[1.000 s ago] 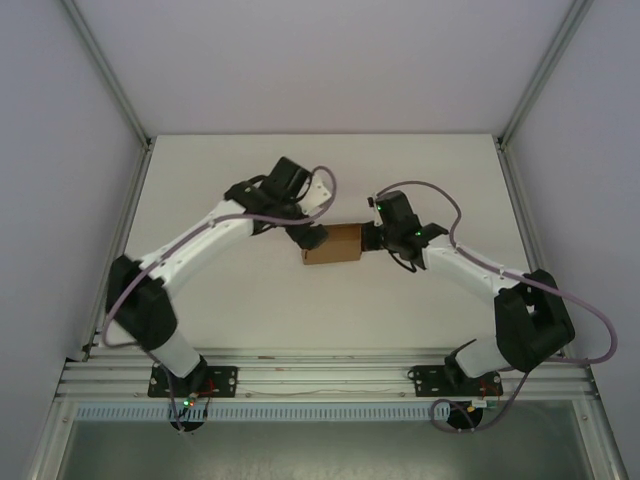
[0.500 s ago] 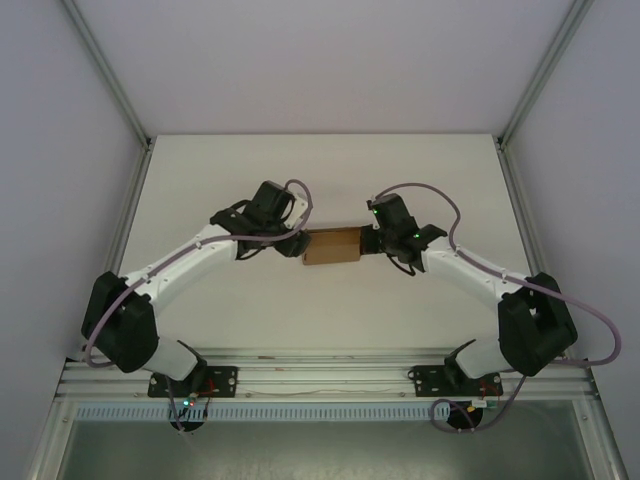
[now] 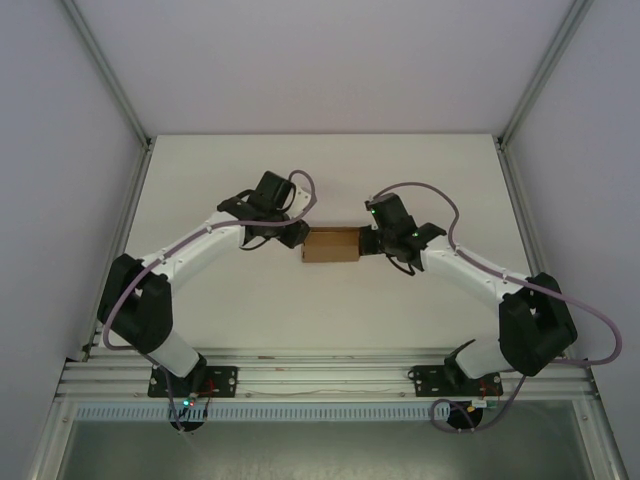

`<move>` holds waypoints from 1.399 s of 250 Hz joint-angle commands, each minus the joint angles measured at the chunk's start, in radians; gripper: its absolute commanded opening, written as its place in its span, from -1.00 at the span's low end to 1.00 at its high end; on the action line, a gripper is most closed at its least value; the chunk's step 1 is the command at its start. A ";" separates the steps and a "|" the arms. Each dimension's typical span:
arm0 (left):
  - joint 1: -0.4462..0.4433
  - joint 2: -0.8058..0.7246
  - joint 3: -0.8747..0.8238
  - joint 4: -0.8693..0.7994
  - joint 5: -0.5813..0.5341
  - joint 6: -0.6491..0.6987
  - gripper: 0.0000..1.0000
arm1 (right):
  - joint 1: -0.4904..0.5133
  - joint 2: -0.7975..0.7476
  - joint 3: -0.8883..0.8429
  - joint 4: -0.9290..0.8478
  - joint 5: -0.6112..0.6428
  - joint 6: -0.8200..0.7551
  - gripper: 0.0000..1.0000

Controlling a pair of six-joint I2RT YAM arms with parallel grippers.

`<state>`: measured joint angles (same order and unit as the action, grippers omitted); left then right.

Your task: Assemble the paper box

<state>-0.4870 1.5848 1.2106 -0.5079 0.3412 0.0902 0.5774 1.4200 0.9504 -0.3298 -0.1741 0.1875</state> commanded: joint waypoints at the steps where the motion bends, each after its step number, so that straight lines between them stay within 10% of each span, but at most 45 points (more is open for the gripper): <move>1: 0.002 0.007 0.024 0.008 0.019 -0.012 -0.70 | 0.012 0.023 0.026 -0.076 0.036 0.015 -1.00; 157: 0.022 0.081 0.088 -0.135 0.106 -0.521 -0.84 | 0.146 0.091 0.084 -0.144 0.283 0.187 -1.00; 350: -0.069 -0.002 -0.267 0.176 -0.178 -0.412 -0.82 | 0.168 0.065 -0.106 0.138 0.314 0.067 -0.98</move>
<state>-0.5266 1.5623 1.0374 -0.2573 0.2203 -0.3496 0.7353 1.4670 0.9173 -0.2222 0.1570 0.3058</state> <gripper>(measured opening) 0.090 0.046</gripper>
